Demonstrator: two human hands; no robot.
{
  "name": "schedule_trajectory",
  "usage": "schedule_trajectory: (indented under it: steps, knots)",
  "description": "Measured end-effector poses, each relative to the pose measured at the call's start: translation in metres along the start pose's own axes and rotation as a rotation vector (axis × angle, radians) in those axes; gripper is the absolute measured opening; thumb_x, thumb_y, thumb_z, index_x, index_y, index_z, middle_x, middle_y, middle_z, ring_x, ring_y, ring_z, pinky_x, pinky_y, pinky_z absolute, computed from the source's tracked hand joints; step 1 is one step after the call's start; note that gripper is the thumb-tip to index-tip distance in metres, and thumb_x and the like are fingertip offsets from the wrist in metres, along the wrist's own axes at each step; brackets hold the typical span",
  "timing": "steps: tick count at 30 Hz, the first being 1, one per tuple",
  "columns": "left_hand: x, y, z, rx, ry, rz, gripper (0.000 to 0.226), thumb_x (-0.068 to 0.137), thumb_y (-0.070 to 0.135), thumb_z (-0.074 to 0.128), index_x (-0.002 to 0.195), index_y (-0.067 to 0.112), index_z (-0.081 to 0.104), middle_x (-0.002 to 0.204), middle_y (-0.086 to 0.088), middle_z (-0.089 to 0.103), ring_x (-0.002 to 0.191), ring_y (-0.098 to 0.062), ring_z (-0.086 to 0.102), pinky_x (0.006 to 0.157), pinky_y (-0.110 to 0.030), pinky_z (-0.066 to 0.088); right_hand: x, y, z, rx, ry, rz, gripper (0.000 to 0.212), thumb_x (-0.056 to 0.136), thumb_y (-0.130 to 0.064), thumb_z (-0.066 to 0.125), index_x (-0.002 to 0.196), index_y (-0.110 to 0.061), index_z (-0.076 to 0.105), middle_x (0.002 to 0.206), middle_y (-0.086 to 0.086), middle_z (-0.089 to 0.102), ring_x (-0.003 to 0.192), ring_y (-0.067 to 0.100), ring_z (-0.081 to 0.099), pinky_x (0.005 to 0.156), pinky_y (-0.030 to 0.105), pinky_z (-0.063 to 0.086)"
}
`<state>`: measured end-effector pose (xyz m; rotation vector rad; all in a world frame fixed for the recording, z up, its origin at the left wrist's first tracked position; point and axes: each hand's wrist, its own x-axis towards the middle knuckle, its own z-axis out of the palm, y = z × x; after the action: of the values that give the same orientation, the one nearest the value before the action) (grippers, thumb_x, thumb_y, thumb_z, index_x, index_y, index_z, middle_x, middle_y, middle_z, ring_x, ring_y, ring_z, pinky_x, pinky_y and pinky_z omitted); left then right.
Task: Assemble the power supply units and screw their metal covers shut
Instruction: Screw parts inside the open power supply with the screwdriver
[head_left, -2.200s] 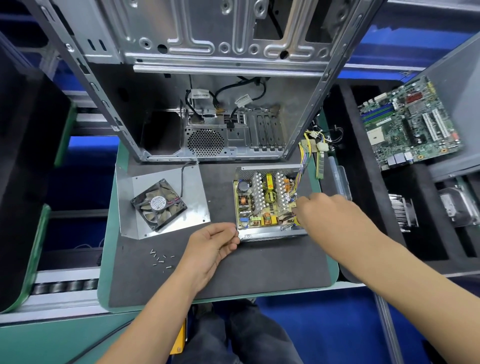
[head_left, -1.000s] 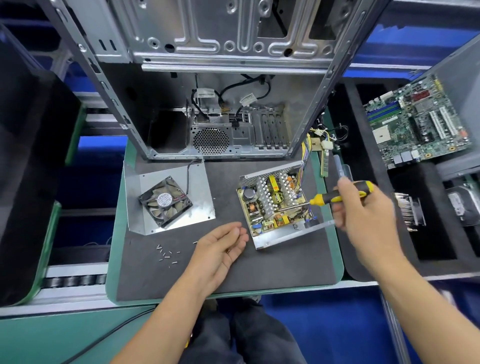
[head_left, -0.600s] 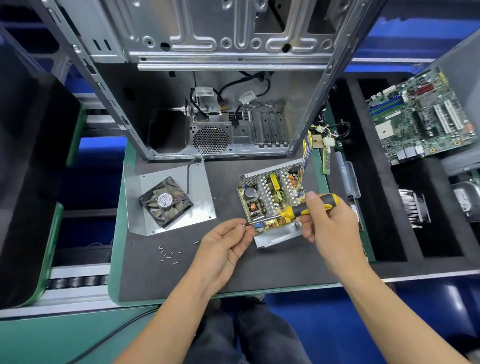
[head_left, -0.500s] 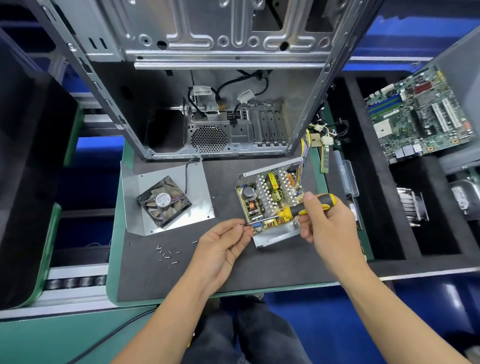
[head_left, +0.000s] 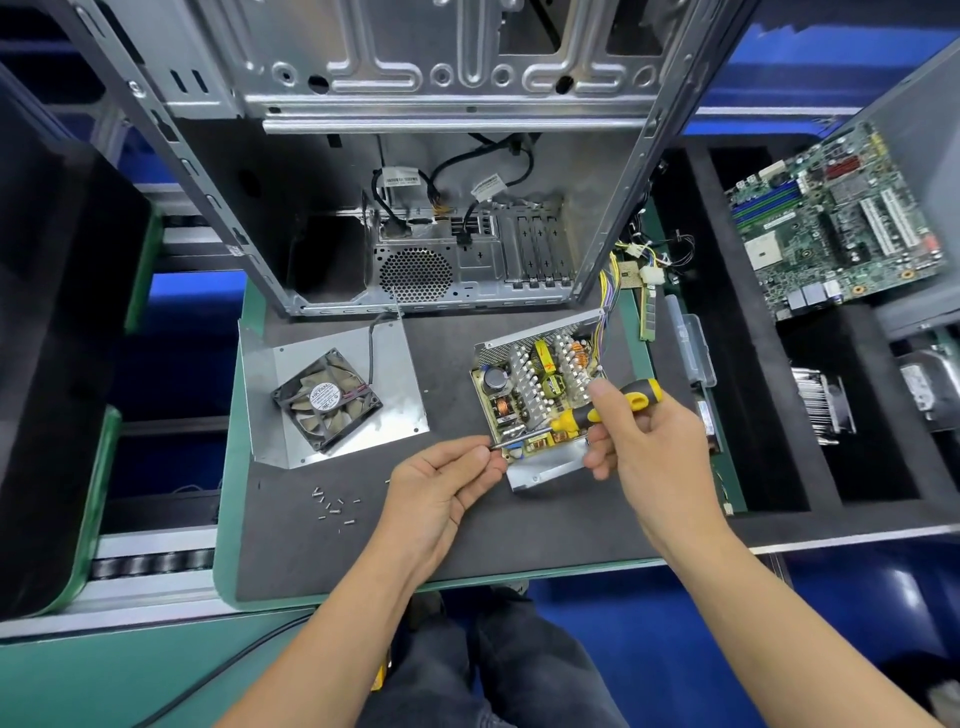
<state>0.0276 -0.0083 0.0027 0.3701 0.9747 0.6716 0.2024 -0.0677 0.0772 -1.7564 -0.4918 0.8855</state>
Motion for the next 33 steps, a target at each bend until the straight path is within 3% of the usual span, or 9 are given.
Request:
schedule_trajectory:
  steps: [5, 9, 15, 23, 26, 29, 33]
  knots:
    - [0.0, -0.001, 0.0, 0.008, 0.004, 0.02, 0.013, 0.07, 0.004, 0.073, 0.079, 0.008, 0.081, 0.086, -0.019, 0.075, 0.078, -0.021, 0.075, 0.069, -0.021, 0.058, 0.0, -0.002, 0.003, 0.086, -0.061, 0.099, 0.032, 0.085, -0.025, 0.077, 0.094, 0.0, 0.059, 0.07, 0.011, 0.068, 0.061, 0.02, 0.068, 0.053, 0.026, 0.054]
    - [0.001, -0.001, -0.004, 0.024, 0.003, 0.027, 0.013, 0.07, 0.004, 0.074, 0.079, 0.009, 0.08, 0.085, -0.019, 0.075, 0.077, -0.022, 0.075, 0.068, -0.022, 0.058, 0.0, -0.005, 0.004, 0.133, -0.141, 0.152, 0.03, 0.083, -0.012, 0.078, 0.1, 0.004, 0.059, 0.082, 0.014, 0.074, 0.078, 0.03, 0.075, 0.063, 0.028, 0.059]
    - [0.0, -0.001, -0.007, 0.083, -0.056, 0.018, 0.018, 0.066, 0.005, 0.078, 0.084, 0.009, 0.08, 0.091, -0.022, 0.075, 0.08, -0.026, 0.075, 0.07, -0.024, 0.059, 0.002, -0.002, 0.007, 0.069, -0.088, 0.115, 0.021, 0.086, -0.012, 0.076, 0.09, -0.002, 0.058, 0.076, 0.014, 0.074, 0.074, 0.03, 0.075, 0.062, 0.028, 0.059]
    - [0.003, -0.005, -0.014, 0.163, -0.052, -0.015, 0.036, 0.066, 0.006, 0.08, 0.101, 0.003, 0.073, 0.099, -0.022, 0.074, 0.087, -0.028, 0.074, 0.073, -0.024, 0.059, 0.007, 0.003, 0.002, 0.006, -0.076, 0.082, 0.026, 0.086, -0.014, 0.077, 0.087, 0.0, 0.055, 0.075, 0.013, 0.073, 0.072, 0.03, 0.075, 0.063, 0.032, 0.061]
    - [0.005, -0.004, -0.02, 0.347, 0.009, 0.06, 0.027, 0.079, 0.003, 0.078, 0.105, 0.002, 0.07, 0.087, -0.013, 0.076, 0.076, -0.02, 0.073, 0.068, -0.02, 0.056, 0.007, 0.004, 0.0, -0.078, -0.06, 0.045, 0.029, 0.085, -0.018, 0.077, 0.09, -0.001, 0.055, 0.074, 0.009, 0.074, 0.072, 0.028, 0.075, 0.068, 0.036, 0.061]
    - [0.009, -0.004, -0.024, 0.683, 0.074, 0.211, 0.014, 0.084, 0.008, 0.077, 0.094, 0.017, 0.074, 0.069, 0.002, 0.069, 0.063, -0.009, 0.06, 0.064, -0.018, 0.05, 0.003, 0.004, 0.001, -0.209, -0.073, -0.036, 0.025, 0.085, -0.023, 0.077, 0.089, -0.013, 0.055, 0.075, -0.001, 0.075, 0.07, 0.018, 0.075, 0.074, 0.038, 0.058]
    - [0.007, -0.011, -0.019, 1.051, 0.055, 0.439, 0.016, 0.082, 0.015, 0.08, 0.088, 0.029, 0.073, 0.073, 0.008, 0.059, 0.062, 0.0, 0.05, 0.067, -0.008, 0.041, -0.005, 0.003, 0.006, -0.415, -0.103, -0.172, 0.025, 0.083, -0.026, 0.079, 0.085, -0.03, 0.054, 0.075, -0.015, 0.073, 0.067, 0.003, 0.071, 0.068, 0.019, 0.054]
